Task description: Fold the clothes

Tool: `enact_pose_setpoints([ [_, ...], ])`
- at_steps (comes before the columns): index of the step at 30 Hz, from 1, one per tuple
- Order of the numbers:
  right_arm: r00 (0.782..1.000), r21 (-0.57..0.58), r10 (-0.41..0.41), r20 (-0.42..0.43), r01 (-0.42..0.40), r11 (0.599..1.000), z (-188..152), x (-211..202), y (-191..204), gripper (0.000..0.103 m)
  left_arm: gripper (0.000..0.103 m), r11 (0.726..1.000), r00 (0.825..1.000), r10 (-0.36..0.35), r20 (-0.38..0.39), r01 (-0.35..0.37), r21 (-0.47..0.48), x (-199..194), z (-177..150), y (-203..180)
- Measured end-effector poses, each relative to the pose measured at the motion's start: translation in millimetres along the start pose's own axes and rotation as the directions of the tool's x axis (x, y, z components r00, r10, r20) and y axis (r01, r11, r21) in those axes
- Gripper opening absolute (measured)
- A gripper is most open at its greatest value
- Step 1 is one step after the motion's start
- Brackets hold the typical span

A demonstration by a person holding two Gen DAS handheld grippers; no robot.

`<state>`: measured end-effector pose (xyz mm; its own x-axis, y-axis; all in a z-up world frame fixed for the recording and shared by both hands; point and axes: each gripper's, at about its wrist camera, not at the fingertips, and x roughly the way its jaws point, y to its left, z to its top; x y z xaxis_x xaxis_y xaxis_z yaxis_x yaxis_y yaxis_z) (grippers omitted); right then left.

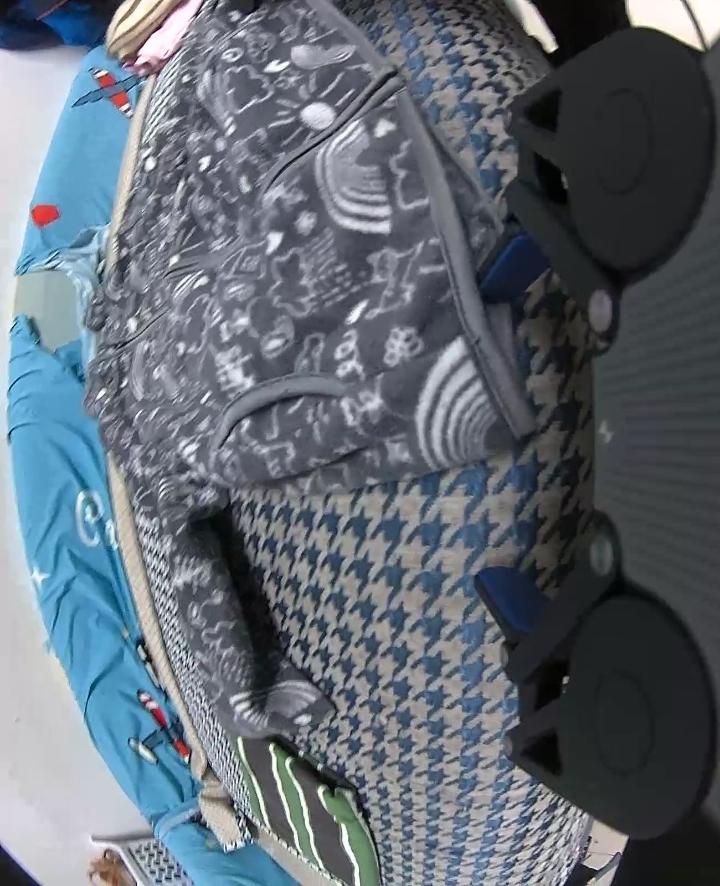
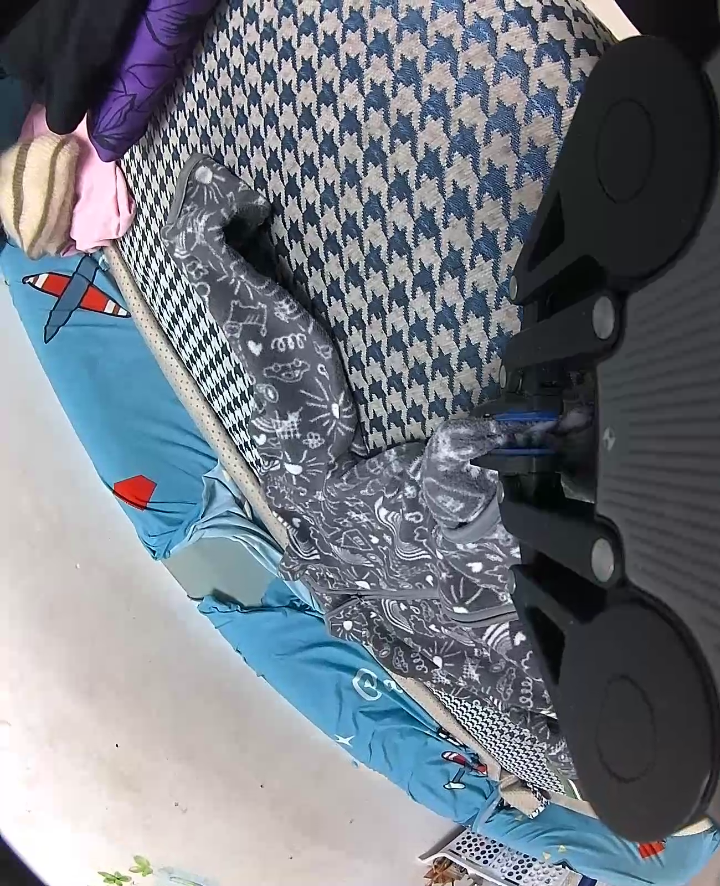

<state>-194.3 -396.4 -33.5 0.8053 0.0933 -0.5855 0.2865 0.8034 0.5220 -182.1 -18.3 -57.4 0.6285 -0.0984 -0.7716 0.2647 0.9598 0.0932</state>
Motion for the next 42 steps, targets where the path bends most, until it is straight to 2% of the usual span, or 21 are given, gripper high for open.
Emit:
enact_pose_setpoints([
  [5, 1.000, -0.008, -0.003, -0.002, 0.003, 1.000, -0.8, 1.2, 1.2, 0.010, 0.103, 0.996, 0.995, 0.073, 0.060, -0.069, -0.060, -1.7, 6.9, 6.5],
  [12, 1.000, -0.021, -0.009, -0.029, 0.009, 1.000, -0.6, 7.7, 0.8, 0.010, 0.103, 0.976, 0.980, 0.116, 0.164, -0.081, -0.204, -13.2, 22.3, 29.1],
  [14, 0.999, -0.020, -0.022, -0.041, 0.021, 1.000, -0.8, 11.0, 0.1, 0.011, 0.103, 0.969, 0.978, 0.128, 0.165, -0.088, -0.229, -12.5, 25.6, 32.2],
  [19, 0.996, -0.012, -0.056, -0.075, 0.055, 0.998, -2.3, 11.0, -6.5, 0.018, 0.103, 0.968, 0.974, 0.151, 0.168, -0.111, -0.224, -10.4, 31.9, 28.1],
  [21, 0.996, -0.001, -0.055, -0.066, 0.055, 0.998, -2.1, 5.6, -10.9, 0.026, 0.103, 0.967, 0.975, 0.149, 0.166, -0.109, -0.228, -9.7, 34.5, 27.4],
  [24, 0.997, -0.013, -0.059, -0.039, 0.059, 0.998, -0.8, -6.4, -16.8, 0.029, 0.103, 0.966, 0.975, 0.148, 0.165, -0.106, -0.236, -9.1, 35.7, 28.2],
  [31, 0.994, -0.146, -0.094, -0.054, 0.086, 0.986, -11.2, -25.2, -20.9, 0.030, 0.103, 0.962, 0.976, 0.148, 0.162, -0.104, -0.252, -8.0, 42.3, 29.1],
  [36, 0.992, -0.237, -0.097, -0.080, 0.075, 0.969, -27.2, -37.1, -22.2, 0.030, 0.103, 0.956, 0.978, 0.139, 0.157, -0.091, -0.277, -4.4, 52.8, 32.1],
  [40, 0.989, -0.366, -0.097, -0.114, 0.049, 0.930, -45.9, -43.3, -11.6, 0.030, 0.103, 0.958, 0.977, 0.138, 0.162, -0.090, -0.273, -1.0, 62.3, 29.7],
  [42, 0.985, -0.453, -0.111, -0.134, 0.039, 0.891, -57.0, -41.6, -1.6, 0.030, 0.103, 0.959, 0.977, 0.135, 0.166, -0.086, -0.272, 0.1, 65.9, 28.1],
])
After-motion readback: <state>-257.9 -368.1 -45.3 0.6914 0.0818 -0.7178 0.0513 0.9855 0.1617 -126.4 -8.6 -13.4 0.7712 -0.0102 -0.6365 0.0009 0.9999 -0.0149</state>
